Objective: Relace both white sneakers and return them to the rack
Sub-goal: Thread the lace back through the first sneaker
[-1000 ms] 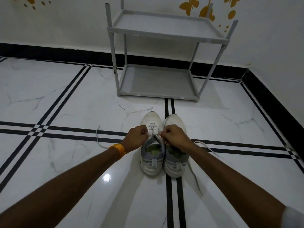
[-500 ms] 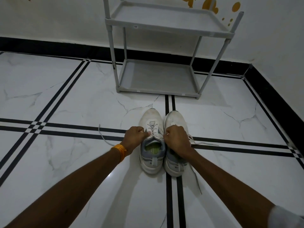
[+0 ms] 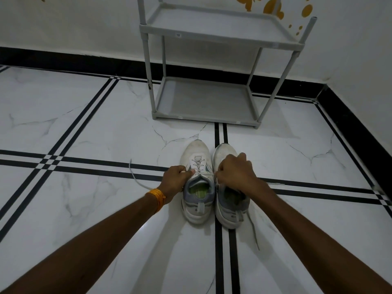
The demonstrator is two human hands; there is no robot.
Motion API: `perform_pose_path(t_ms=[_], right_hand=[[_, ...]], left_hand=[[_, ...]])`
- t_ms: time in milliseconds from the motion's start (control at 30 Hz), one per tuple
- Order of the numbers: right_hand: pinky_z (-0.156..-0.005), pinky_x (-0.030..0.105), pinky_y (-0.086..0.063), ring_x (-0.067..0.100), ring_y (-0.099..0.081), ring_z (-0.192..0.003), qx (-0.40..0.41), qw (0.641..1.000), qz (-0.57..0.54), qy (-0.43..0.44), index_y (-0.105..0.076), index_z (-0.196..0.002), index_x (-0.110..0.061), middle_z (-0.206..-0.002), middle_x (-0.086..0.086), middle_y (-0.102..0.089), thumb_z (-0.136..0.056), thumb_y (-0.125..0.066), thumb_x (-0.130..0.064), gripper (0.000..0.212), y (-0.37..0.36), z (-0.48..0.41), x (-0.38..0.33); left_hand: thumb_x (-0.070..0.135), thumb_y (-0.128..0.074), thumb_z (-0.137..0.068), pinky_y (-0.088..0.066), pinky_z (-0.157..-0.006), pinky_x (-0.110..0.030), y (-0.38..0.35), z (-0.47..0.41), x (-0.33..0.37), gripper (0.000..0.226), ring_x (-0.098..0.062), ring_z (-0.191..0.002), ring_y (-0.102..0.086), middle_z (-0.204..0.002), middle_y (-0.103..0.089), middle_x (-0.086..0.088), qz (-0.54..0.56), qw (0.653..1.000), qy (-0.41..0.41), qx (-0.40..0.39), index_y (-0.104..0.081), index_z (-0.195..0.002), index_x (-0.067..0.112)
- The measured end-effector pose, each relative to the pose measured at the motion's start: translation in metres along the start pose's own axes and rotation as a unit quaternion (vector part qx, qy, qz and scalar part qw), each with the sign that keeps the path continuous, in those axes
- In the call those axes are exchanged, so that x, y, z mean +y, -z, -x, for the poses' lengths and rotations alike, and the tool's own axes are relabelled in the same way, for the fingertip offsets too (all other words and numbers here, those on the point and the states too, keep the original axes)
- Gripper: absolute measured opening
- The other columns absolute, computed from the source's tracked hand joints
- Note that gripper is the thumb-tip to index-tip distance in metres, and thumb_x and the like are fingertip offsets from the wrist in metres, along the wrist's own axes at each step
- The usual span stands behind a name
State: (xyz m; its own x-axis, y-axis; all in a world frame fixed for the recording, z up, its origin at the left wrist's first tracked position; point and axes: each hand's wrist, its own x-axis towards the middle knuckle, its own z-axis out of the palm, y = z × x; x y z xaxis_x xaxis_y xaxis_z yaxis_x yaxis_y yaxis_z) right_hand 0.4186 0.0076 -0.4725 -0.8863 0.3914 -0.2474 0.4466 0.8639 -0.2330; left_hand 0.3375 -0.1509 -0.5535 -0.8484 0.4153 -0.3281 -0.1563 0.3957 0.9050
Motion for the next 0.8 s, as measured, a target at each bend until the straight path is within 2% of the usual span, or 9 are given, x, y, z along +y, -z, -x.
perform_pose_path(t_ms=[67, 133, 200, 233, 333, 433, 600, 700, 800], right_hand=[[-0.097, 0.043, -0.036, 0.021, -0.034, -0.104, -0.026, 0.999, 0.025, 0.030, -0.073, -0.089, -0.014, -0.081, -0.003, -0.045, -0.085, -0.065, -0.034, 0.021, 0.012, -0.001, -0.010], [-0.099, 0.041, -0.043, 0.018, -0.049, -0.107, -0.070, 0.988, -0.117, 0.077, -0.077, -0.087, -0.018, -0.096, -0.001, -0.067, -0.082, -0.070, -0.030, 0.014, 0.012, -0.006, -0.016], [-0.097, 0.036, -0.051, 0.019, -0.064, -0.104, -0.118, 0.936, -0.316, 0.100, -0.079, -0.092, -0.014, -0.104, 0.003, -0.074, -0.084, -0.070, -0.021, 0.013, 0.003, -0.009, -0.015], [-0.095, 0.033, -0.053, 0.018, -0.068, -0.102, -0.120, 0.911, -0.382, 0.101, -0.078, -0.097, -0.011, -0.103, 0.004, -0.075, -0.087, -0.069, -0.017, 0.015, -0.005, -0.011, -0.013], [-0.079, 0.019, -0.055, 0.009, -0.070, -0.094, -0.097, 0.859, -0.496, 0.085, -0.074, -0.107, -0.005, -0.104, 0.002, -0.075, -0.089, -0.066, -0.010, 0.020, -0.027, -0.015, -0.009], [-0.073, 0.020, -0.057, 0.017, -0.072, -0.095, -0.069, 0.819, -0.569, 0.036, -0.071, -0.111, -0.002, -0.109, 0.009, -0.074, -0.090, -0.064, -0.008, 0.023, -0.036, -0.022, -0.008], [-0.070, 0.030, -0.062, 0.027, -0.074, -0.082, -0.080, 0.798, -0.598, 0.009, -0.069, -0.112, -0.001, -0.098, 0.022, -0.074, -0.087, -0.067, -0.004, 0.025, -0.035, -0.030, -0.005], [-0.072, 0.039, -0.062, 0.028, -0.074, -0.074, -0.030, 0.808, -0.588, -0.009, -0.071, -0.104, 0.000, -0.088, 0.022, -0.075, -0.081, -0.076, -0.010, 0.025, -0.038, -0.034, -0.007], [-0.057, 0.031, -0.060, 0.022, -0.073, -0.062, 0.029, 0.830, -0.557, -0.020, -0.073, -0.095, -0.002, -0.075, 0.017, -0.075, -0.078, -0.080, -0.019, 0.025, -0.045, -0.035, -0.014]], left_hand=[[0.035, -0.061, -0.091, -0.060, -0.072, -0.042, 0.000, 0.002, 0.002, 0.041, -0.040, -0.085, -0.065, -0.092, -0.067, -0.027, -0.002, 1.000, -0.008, -0.002, -0.063, -0.087, -0.006], [0.038, -0.060, -0.091, -0.058, -0.069, -0.038, 0.000, 0.004, 0.003, 0.040, -0.032, -0.076, -0.062, -0.080, -0.063, -0.023, -0.011, 1.000, -0.014, -0.007, -0.061, -0.078, 0.000], [0.046, -0.060, -0.088, -0.058, -0.070, -0.038, 0.001, 0.006, 0.004, 0.048, -0.028, -0.072, -0.060, -0.078, -0.061, -0.024, -0.022, 1.000, -0.021, -0.010, -0.061, -0.080, -0.001], [0.049, -0.058, -0.088, -0.059, -0.072, -0.040, 0.002, 0.007, 0.004, 0.053, -0.029, -0.072, -0.060, -0.081, -0.062, -0.027, -0.026, 0.999, -0.025, -0.010, -0.061, -0.082, -0.004], [0.048, -0.057, -0.090, -0.059, -0.074, -0.043, 0.001, 0.008, 0.005, 0.052, -0.028, -0.071, -0.060, -0.078, -0.063, -0.026, -0.036, 0.999, -0.032, -0.005, -0.061, -0.078, -0.002], [0.042, -0.058, -0.091, -0.058, -0.072, -0.043, 0.001, 0.007, 0.005, 0.040, -0.023, -0.067, -0.057, -0.069, -0.059, -0.014, -0.040, 0.998, -0.039, 0.000, -0.057, -0.067, 0.010], [0.037, -0.058, -0.093, -0.057, -0.074, -0.039, 0.003, 0.006, 0.002, 0.032, -0.022, -0.070, -0.059, -0.068, -0.060, -0.006, -0.039, 0.998, -0.044, -0.005, -0.058, -0.068, 0.016], [0.036, -0.057, -0.093, -0.052, -0.065, -0.031, 0.002, 0.004, 0.002, 0.033, -0.019, -0.065, -0.055, -0.064, -0.056, -0.003, -0.051, 0.997, -0.053, -0.002, -0.057, -0.065, 0.018], [0.036, -0.057, -0.093, -0.045, -0.058, -0.020, 0.003, 0.003, 0.002, 0.036, -0.013, -0.060, -0.052, -0.060, -0.053, -0.001, -0.071, 0.996, -0.050, -0.003, -0.055, -0.062, 0.017]])
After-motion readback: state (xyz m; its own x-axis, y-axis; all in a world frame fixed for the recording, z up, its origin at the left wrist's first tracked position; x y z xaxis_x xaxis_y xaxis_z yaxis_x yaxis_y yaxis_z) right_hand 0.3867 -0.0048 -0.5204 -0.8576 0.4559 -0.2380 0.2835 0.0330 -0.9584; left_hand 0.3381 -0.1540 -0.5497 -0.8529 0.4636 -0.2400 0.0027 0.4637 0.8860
